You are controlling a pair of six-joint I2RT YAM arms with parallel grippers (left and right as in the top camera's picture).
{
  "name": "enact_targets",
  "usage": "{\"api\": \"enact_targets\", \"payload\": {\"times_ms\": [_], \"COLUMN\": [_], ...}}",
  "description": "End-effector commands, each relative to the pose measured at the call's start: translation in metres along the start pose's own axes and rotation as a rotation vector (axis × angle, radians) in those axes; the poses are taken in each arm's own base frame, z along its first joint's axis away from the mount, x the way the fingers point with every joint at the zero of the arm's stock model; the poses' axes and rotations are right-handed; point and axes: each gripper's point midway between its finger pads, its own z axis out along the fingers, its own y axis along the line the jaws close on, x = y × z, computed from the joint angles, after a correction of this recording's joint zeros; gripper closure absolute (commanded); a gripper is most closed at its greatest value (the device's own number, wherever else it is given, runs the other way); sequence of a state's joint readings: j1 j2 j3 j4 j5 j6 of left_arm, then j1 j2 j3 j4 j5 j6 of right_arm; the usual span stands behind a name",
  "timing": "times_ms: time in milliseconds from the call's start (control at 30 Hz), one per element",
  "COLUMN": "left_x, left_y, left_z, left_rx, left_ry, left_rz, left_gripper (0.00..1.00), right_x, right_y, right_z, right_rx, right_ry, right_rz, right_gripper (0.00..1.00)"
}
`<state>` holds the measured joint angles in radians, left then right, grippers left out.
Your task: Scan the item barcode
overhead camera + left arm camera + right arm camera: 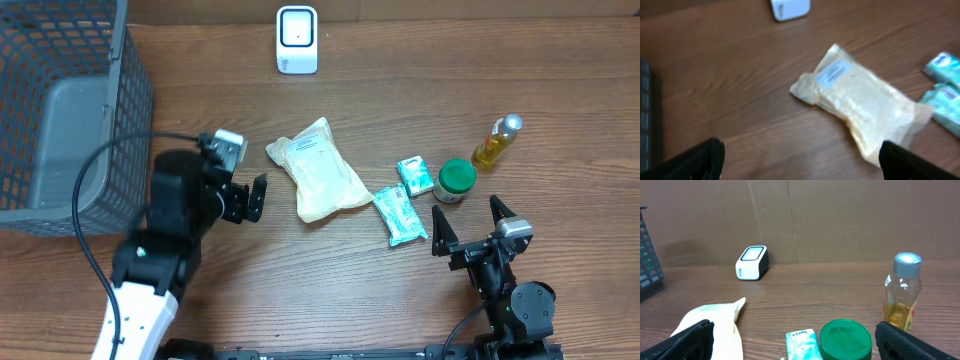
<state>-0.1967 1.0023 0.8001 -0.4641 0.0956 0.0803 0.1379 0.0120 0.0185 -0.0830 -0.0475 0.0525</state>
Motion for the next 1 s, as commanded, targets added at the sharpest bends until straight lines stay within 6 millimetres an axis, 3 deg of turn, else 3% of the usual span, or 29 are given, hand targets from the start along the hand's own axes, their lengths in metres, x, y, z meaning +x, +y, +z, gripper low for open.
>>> {"api": "enact_targets", "payload": {"times_ms": [0, 300, 733, 967], "left_x": [0.025, 0.049, 0.097, 0.118], "left_y": [0.007, 0.01, 0.046, 0.047], "left_z": [0.013, 0.026, 0.019, 0.016], "left_rx": [-0.023, -0.046, -0.159, -0.178], "left_ry": [-0.061, -0.316, -0.307, -0.307], "left_rz": [0.0, -0.07, -0.204, -0.219], "left_gripper": [0.0, 0.0, 0.0, 0.0], "right_x": [0.002, 0.002, 0.002, 0.002], "right_y": [-0.002, -0.002, -0.002, -0.002], "right_z": [0.0, 0.0, 0.0, 0.0], "right_rx": [0.009, 0.009, 0.009, 0.009], "right_ry": [-0.002, -0.002, -0.002, -0.002], "right_rz": [-0.001, -0.001, -0.001, -0.001], "right_gripper": [0.0, 0.0, 0.0, 0.0]}}
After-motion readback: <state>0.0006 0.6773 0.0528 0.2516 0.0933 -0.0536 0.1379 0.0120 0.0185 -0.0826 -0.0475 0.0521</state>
